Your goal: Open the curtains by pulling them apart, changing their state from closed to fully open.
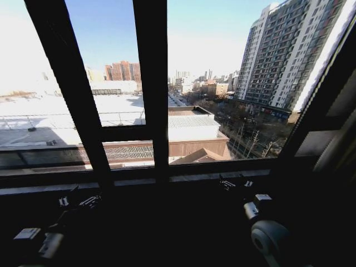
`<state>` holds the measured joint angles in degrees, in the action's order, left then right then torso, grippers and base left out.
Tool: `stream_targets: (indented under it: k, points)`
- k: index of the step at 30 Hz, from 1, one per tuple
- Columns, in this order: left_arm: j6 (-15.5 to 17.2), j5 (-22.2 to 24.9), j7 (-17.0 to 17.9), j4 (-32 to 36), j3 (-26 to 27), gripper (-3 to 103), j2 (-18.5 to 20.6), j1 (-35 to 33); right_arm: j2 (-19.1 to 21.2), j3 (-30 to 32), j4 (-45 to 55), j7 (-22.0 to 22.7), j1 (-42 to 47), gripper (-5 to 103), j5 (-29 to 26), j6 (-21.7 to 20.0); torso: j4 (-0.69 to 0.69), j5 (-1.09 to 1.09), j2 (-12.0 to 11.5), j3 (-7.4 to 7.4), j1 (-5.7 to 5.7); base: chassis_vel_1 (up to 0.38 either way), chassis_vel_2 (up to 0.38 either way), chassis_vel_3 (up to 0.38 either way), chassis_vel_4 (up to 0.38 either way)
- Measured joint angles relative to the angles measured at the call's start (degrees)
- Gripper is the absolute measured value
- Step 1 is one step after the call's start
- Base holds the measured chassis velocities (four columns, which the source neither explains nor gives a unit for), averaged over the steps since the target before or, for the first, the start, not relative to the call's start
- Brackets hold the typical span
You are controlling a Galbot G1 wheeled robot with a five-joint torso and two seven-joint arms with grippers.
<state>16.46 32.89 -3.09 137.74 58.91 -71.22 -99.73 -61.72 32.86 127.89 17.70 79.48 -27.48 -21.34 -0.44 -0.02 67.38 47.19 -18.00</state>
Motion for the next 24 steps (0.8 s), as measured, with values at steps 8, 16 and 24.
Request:
stream_targets:
  k: [8,16,24]
  points:
    - [-0.2,-0.04,0.01,-0.35,-0.09,100,0.11,0.18,-0.19,-0.3,-0.37,-0.03,-0.36,100,0.1,0.5,0.01,0.02,-0.01,0.01,0.0,0.398,-0.325,-0.403,0.309]
    - [-0.46,-0.17,-0.22,-0.5,-0.21,100,-0.32,0.22,-0.36,-0.16,-0.42,0.1,0.14,100,0.14,0.83,0.0,0.03,0.03,-0.02,0.06,0.277,-0.302,-0.274,0.307]
    - [-0.84,-0.21,-0.56,-0.49,-0.2,100,-0.44,0.2,-0.37,0.5,-0.1,0.12,0.65,100,0.15,1.19,0.0,0.01,0.0,0.0,0.02,0.032,-0.036,-0.057,0.076]
